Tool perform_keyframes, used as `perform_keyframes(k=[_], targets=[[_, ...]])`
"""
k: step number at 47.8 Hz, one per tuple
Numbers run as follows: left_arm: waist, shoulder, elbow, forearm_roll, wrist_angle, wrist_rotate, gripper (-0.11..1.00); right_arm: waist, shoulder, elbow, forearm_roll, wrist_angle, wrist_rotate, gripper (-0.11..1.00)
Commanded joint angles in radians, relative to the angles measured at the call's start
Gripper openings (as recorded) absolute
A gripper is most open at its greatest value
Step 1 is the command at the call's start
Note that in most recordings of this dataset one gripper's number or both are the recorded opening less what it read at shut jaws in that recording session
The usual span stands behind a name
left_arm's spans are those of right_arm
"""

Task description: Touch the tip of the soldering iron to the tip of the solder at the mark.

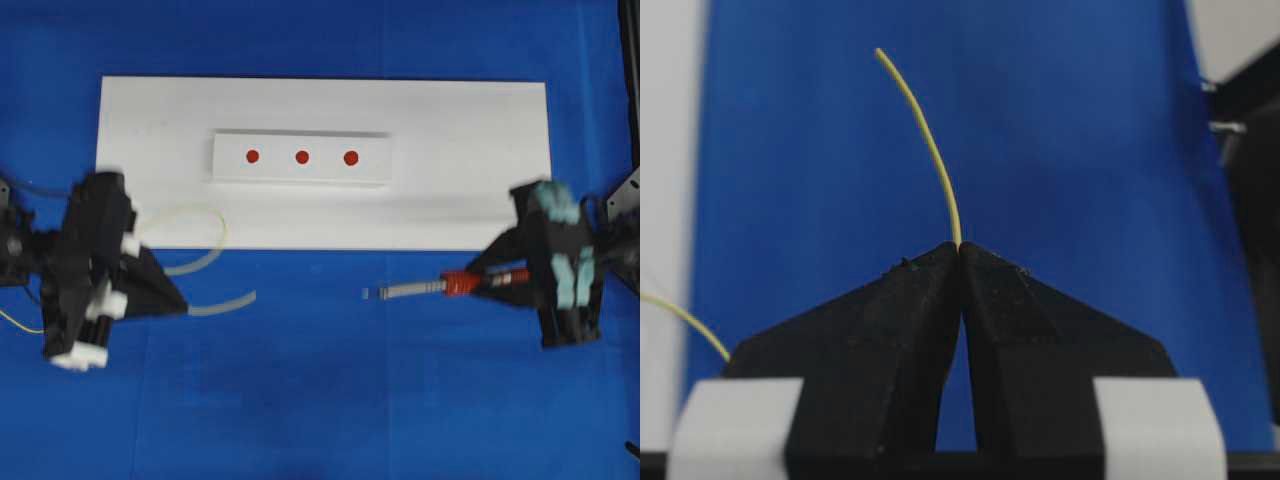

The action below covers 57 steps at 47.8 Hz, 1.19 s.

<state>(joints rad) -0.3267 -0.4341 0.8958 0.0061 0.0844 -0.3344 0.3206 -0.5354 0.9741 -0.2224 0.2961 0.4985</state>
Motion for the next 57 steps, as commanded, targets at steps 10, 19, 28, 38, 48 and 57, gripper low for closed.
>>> perform_keyframes(k=[10, 19, 28, 38, 48, 57], targets=[[-0.127, 0.173, 0.009, 0.0, -0.172, -0.061, 0.02, 0.114, 0.187, -0.061, 0.011, -0.114, 0.008, 0.06], [-0.166, 0.308, -0.003, -0.002, -0.284, -0.063, 0.02, 0.138, 0.321, -0.094, 0.02, -0.147, 0.046, 0.06], [-0.164, 0.408, -0.014, 0.0, -0.322, -0.063, 0.02, 0.141, 0.437, -0.101, 0.02, -0.199, 0.089, 0.06], [-0.163, 0.48, -0.021, -0.002, -0.351, -0.055, 0.02, 0.141, 0.523, -0.084, 0.021, -0.321, 0.094, 0.06], [-0.164, 0.518, -0.031, 0.0, -0.353, -0.052, 0.02, 0.143, 0.583, -0.092, 0.023, -0.36, 0.094, 0.06], [-0.164, 0.52, -0.032, 0.0, -0.35, -0.055, 0.06, 0.141, 0.584, -0.094, 0.035, -0.362, 0.095, 0.06]])
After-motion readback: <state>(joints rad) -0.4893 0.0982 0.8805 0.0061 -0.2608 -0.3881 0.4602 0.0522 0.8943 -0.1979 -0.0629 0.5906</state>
